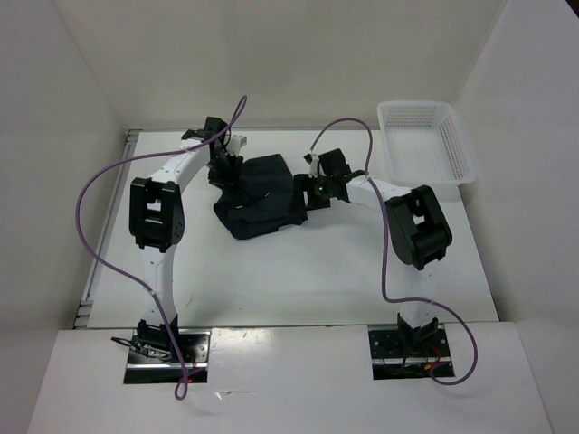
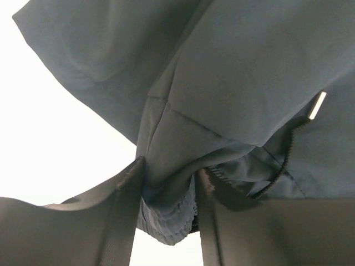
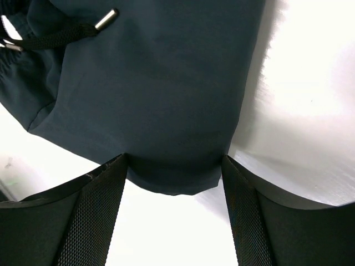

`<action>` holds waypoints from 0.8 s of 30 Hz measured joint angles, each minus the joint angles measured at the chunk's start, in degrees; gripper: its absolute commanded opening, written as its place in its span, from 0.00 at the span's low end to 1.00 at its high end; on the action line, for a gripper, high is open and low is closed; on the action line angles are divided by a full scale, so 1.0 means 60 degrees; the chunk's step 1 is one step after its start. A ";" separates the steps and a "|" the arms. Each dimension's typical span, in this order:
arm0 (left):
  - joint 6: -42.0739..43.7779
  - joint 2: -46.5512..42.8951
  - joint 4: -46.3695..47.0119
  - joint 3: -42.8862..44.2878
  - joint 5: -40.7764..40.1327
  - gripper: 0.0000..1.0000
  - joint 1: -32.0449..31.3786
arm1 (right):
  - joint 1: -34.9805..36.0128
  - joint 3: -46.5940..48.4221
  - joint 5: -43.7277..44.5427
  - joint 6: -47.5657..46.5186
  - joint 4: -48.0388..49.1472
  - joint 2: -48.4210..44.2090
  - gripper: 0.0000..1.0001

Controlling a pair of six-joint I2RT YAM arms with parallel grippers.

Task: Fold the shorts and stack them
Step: Fold the shorts

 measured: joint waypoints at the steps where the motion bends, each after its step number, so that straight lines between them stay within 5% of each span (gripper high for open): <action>1: 0.0004 0.0000 0.0000 0.0007 -0.0044 0.51 0.0004 | -0.0047 -0.0087 -0.0102 0.0153 0.0106 0.0000 0.74; 6: -0.0004 0.0000 -0.0029 0.0007 -0.0222 0.54 0.0022 | -0.0080 -0.0721 -0.0557 0.0634 0.0444 0.0000 0.71; 11: -0.0004 0.0022 -0.0164 0.0007 -0.0073 0.53 0.0062 | -0.0087 -0.1359 -0.1111 0.0834 0.0754 -0.0040 0.27; 17: -0.0007 0.0062 -0.0219 -0.0619 0.0404 0.60 0.0084 | -0.0087 -0.2000 -0.1464 0.0481 0.0619 -0.0317 0.02; 19: 0.0000 0.0029 -0.0244 -0.1024 0.0554 0.66 0.0091 | -0.0087 -0.2251 -0.1555 0.0259 0.0586 -0.0546 0.02; 24: -0.0007 -0.0335 -0.0310 -0.1650 0.0849 0.72 0.0109 | -0.0087 -0.2962 -0.1923 -0.0211 0.0248 -0.1526 0.48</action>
